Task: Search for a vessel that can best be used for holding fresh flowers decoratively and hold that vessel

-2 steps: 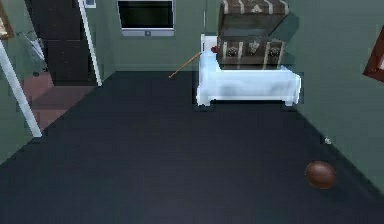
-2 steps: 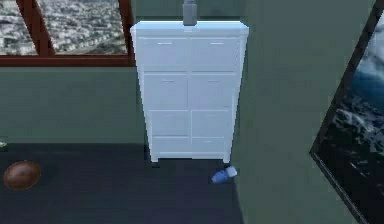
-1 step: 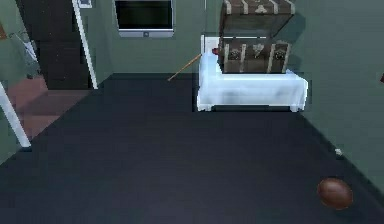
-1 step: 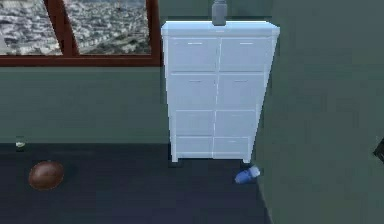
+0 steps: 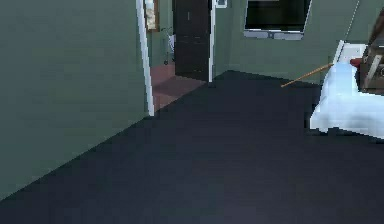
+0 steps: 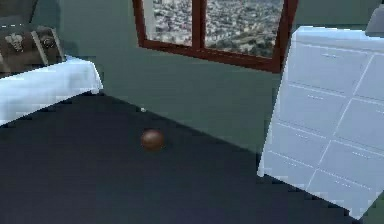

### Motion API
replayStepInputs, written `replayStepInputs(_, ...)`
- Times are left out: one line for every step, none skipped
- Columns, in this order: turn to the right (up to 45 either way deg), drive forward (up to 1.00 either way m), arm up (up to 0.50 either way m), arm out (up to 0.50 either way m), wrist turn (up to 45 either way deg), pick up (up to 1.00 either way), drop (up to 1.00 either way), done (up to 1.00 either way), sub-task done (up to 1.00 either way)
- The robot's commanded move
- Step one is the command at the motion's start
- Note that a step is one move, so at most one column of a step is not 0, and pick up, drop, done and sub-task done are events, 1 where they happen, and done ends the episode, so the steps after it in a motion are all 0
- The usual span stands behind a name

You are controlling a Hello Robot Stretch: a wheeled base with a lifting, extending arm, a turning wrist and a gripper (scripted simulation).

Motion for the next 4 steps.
replayStepInputs(0.0,1.00,0.00,0.00,0.0,0.00,0.00,0.00,0.00)
replayStepInputs(0.0,1.00,0.00,0.00,0.0,0.00,0.00,0.00,0.00)
replayStepInputs(0.0,0.60,0.00,0.00,0.0,0.00,0.00,0.00,0.00)
replayStepInputs(-15.0,0.00,0.00,0.00,0.0,0.00,0.00,0.00,0.00)
